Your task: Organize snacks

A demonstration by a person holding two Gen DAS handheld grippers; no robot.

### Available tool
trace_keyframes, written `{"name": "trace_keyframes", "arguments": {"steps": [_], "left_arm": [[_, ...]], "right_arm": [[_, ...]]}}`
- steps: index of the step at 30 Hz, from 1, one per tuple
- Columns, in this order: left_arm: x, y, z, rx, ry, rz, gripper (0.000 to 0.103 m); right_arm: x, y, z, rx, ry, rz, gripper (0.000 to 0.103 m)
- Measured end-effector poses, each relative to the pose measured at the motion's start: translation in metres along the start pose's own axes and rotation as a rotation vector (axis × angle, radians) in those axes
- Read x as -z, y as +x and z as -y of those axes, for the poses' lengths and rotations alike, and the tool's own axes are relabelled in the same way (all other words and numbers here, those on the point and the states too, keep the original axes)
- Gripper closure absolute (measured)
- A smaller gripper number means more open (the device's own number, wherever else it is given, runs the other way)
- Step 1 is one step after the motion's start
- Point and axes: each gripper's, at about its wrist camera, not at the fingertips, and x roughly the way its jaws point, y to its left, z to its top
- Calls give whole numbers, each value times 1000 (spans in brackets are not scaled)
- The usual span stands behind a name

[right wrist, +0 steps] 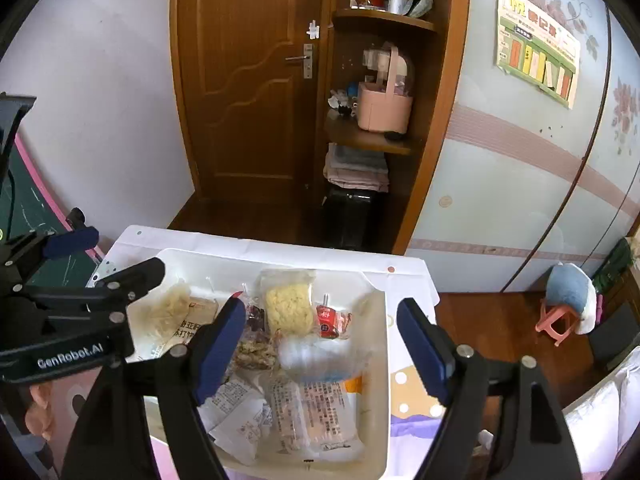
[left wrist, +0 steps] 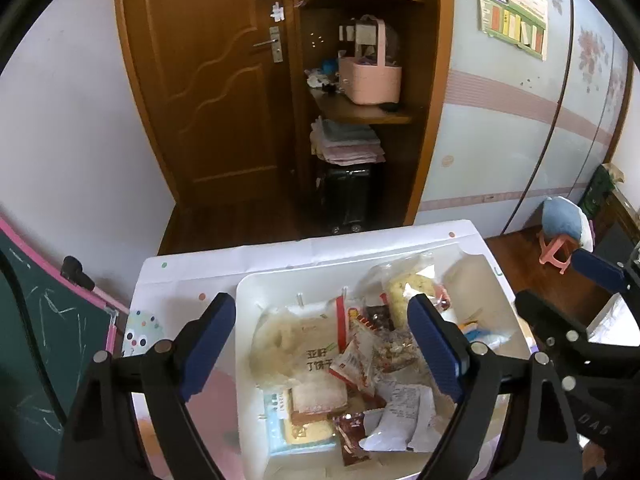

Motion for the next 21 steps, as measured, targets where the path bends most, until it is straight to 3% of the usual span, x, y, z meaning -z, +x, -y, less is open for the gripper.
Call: {"name": "trace_keyframes", "arguments": {"steps": [11,16,21], "left_arm": [[7,-38,3,5,20,18,16],[15,-73,1,13,22,39,15],[29,-118,0,15,35,77,8]], "right_arm": [[-1,-28,-8,10,-10,21,24],[1,-56,-10,11,4,40,24],[16,-92,-17,-2,7,57,24]]}}
